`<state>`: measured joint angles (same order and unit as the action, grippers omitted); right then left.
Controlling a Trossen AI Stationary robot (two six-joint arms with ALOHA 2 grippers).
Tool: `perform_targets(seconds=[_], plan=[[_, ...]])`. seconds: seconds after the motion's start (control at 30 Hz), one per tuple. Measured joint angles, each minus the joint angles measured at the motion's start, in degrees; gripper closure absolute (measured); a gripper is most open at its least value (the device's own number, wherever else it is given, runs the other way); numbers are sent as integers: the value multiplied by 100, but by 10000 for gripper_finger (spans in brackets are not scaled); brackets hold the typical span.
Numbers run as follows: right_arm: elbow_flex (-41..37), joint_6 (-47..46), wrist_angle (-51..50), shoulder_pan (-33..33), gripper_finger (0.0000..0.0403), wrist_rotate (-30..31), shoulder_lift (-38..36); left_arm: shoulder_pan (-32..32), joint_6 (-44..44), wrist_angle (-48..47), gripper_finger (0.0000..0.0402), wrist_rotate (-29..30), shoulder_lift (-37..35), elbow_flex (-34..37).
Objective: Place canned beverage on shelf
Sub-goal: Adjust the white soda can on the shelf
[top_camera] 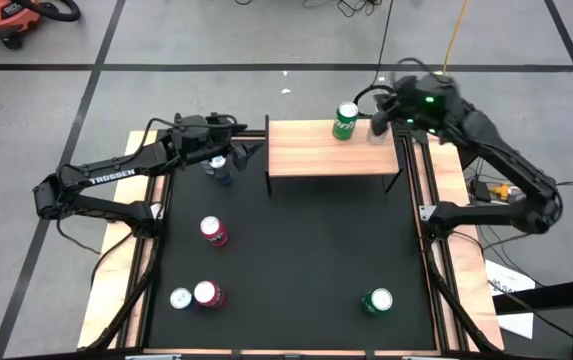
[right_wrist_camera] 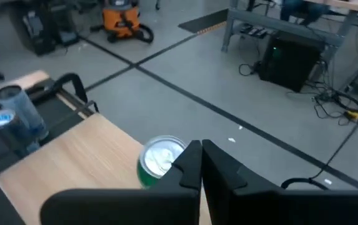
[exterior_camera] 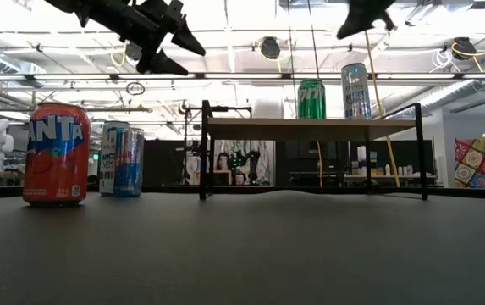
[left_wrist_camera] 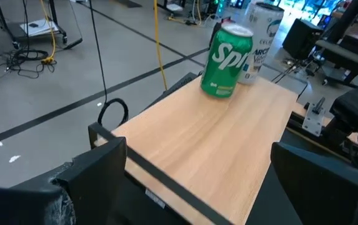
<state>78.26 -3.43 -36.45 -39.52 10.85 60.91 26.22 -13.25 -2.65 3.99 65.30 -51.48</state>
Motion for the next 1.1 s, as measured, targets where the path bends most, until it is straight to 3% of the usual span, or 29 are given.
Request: perform_targets(seconds=[0.3,0.83,1.1], plan=[[4,-45,-908,-354,403,-407,-231,0,7,-14,6,-2,93,-4],[4,-125,-624,-1421,403,-1985,-93,0,8,-96,6,-9,116,-2],[2,0,-986,-1592,403,-2164,133,0,10,-93,6,-15,116,-2]])
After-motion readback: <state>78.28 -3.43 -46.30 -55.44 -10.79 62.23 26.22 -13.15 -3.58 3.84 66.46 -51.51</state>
